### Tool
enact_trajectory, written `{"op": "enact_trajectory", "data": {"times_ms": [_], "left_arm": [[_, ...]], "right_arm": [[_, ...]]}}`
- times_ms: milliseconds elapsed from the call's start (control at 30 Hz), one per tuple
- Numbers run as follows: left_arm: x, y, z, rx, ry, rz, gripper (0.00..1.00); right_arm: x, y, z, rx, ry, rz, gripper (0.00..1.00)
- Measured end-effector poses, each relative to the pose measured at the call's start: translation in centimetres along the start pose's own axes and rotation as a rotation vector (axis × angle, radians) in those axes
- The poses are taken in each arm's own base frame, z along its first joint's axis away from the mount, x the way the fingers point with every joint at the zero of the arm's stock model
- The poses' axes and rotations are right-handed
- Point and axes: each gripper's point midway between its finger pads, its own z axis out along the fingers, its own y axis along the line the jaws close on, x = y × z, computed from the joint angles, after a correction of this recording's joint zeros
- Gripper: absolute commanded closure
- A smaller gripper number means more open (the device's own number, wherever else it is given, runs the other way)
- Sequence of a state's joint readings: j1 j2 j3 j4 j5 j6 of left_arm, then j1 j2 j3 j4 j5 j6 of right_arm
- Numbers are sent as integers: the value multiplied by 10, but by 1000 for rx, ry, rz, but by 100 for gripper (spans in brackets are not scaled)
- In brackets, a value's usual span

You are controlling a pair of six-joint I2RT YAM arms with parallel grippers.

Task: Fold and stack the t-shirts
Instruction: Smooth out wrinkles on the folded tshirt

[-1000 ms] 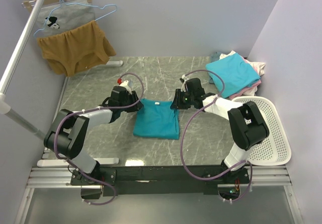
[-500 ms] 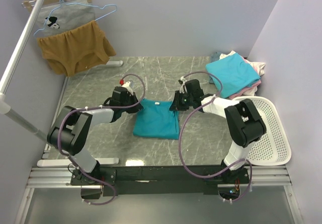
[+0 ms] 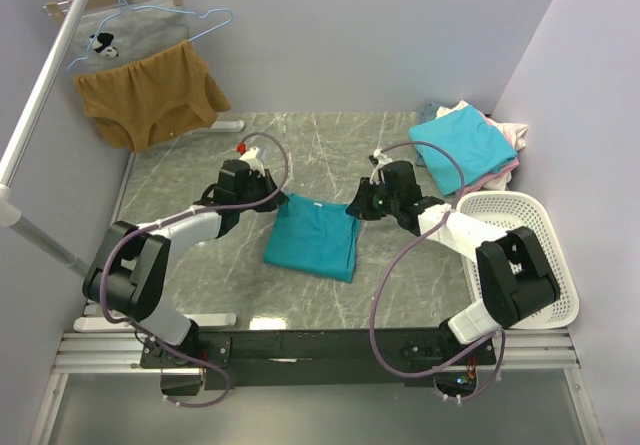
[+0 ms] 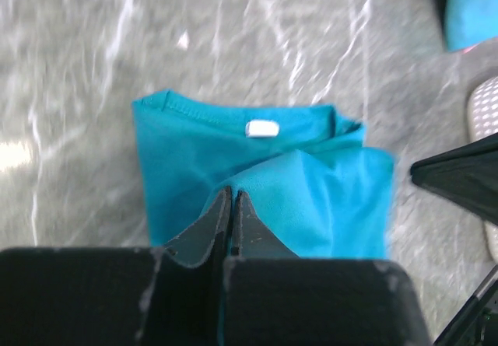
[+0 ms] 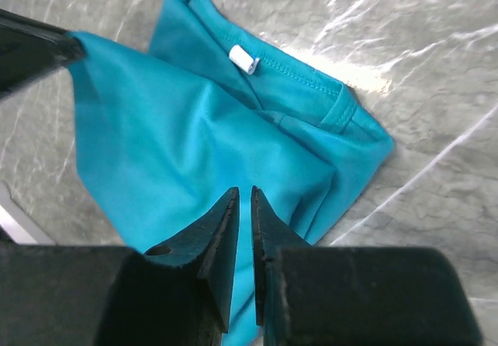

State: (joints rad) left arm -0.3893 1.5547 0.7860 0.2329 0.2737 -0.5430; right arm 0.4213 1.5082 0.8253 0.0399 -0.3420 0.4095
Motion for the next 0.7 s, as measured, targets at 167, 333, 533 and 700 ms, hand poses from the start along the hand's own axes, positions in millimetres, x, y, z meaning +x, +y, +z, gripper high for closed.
{"op": "enact_trajectory", "data": {"times_ms": [167, 333, 533, 700], "left_arm": [[-23, -11, 7, 23, -40, 22, 99], [-30, -6, 33, 17, -23, 25, 99], [-19, 4, 44, 5, 15, 21, 99], [-16, 7, 46, 1, 24, 18, 99]], "right_arm": [[-4, -10, 4, 44, -11, 6, 83], [-3, -25, 17, 92, 4, 23, 54], [0, -29, 22, 103, 20, 40, 47], [2, -31, 21, 115, 25, 57, 46]]}}
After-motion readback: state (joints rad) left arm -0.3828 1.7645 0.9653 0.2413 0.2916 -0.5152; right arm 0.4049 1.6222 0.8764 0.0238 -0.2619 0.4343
